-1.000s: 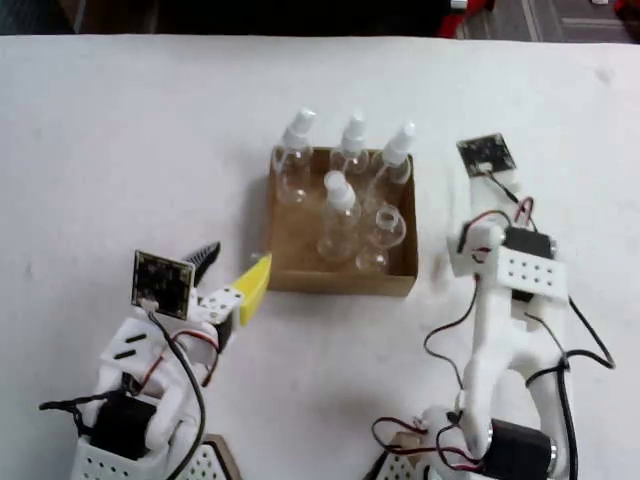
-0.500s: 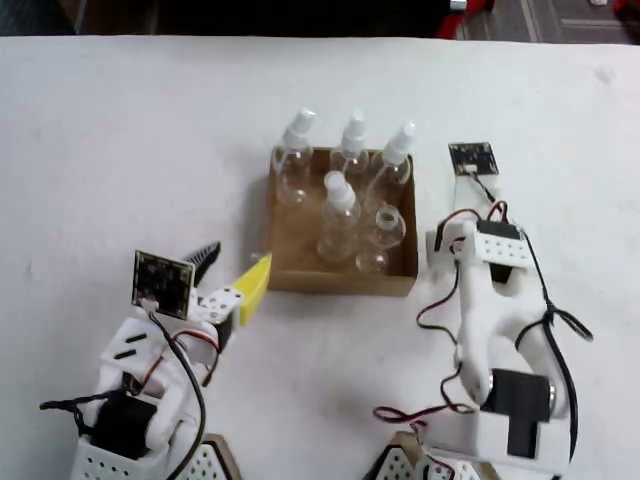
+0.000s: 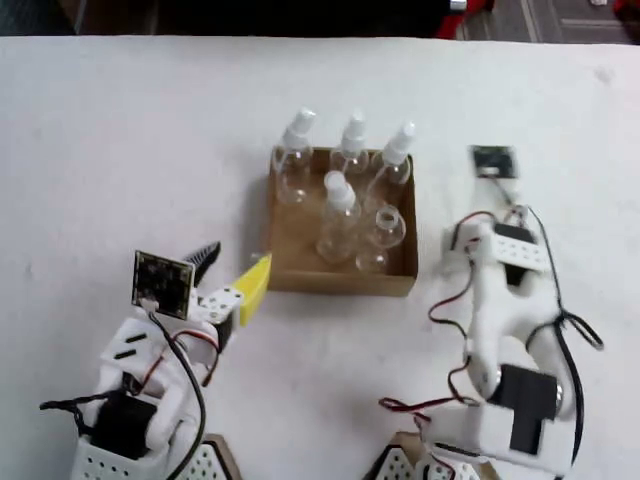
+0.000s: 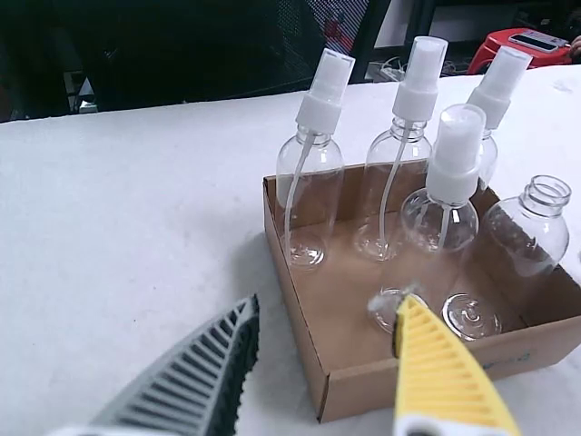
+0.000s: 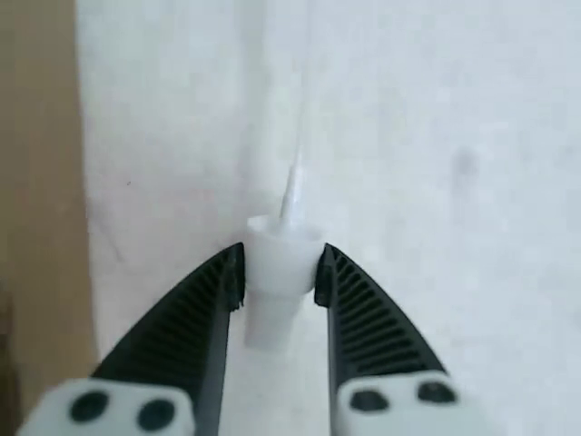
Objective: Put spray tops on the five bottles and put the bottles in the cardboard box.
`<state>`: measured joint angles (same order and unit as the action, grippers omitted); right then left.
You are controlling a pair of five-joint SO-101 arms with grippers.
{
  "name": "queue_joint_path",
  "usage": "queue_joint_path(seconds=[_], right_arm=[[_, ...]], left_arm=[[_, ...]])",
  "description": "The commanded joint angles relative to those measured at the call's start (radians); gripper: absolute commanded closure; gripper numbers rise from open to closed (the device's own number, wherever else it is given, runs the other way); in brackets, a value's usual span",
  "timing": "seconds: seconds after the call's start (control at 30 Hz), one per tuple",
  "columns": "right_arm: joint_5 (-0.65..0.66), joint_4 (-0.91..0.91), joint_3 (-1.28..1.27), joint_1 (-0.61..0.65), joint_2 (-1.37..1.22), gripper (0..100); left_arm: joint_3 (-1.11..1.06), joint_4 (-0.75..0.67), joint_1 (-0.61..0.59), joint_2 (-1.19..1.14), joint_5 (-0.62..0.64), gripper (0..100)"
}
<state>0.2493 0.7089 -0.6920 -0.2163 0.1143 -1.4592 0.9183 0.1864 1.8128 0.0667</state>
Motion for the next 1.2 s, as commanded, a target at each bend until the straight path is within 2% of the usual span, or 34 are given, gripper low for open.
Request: queue_joint_path(seconds=[0.0,0.07,0.13,0.23,0.37,0.47,0.77,0.87,0.93,1.1,1.17], right_arm=[[-0.012,-0.005,0.046,-0.136,0.145,98.4],[-0.018,-0.005,0.046,-0.191,0.173,98.4],[-0.106,-0.005,0.046,-0.248,0.182,98.4],[-0.364,-0.013,0.046,-0.328,0.182,98.4],[-0.706,-0.004,0.040,-0.348,0.185,98.3],[-0.830,-0.005,0.037,-0.346,0.183,98.3],[-0.872,-0.007,0.035,-0.320,0.182,98.3],[-0.950,0.004,0.035,-0.318,0.182,98.1],[-0.964,0.008,0.035,-0.315,0.182,93.8],[-0.968,0.073,0.035,-0.252,0.182,72.4],[-0.961,0.097,0.037,-0.232,0.193,69.2]], left_arm=[[0.005,-0.028,-0.002,0.010,0.003,77],[0.005,-0.028,-0.002,0.010,0.003,77],[0.005,-0.028,-0.002,0.010,0.003,77],[0.005,-0.028,-0.002,0.010,0.003,77],[0.005,-0.026,-0.004,0.010,0.003,77],[0.005,-0.025,-0.002,0.010,0.003,77],[0.005,-0.025,-0.002,0.010,0.003,77],[0.005,-0.025,-0.002,0.010,0.003,77],[0.005,-0.025,-0.002,0.010,0.003,77],[0.005,-0.026,-0.002,0.010,0.003,77],[0.005,-0.026,-0.002,0.010,0.003,77]])
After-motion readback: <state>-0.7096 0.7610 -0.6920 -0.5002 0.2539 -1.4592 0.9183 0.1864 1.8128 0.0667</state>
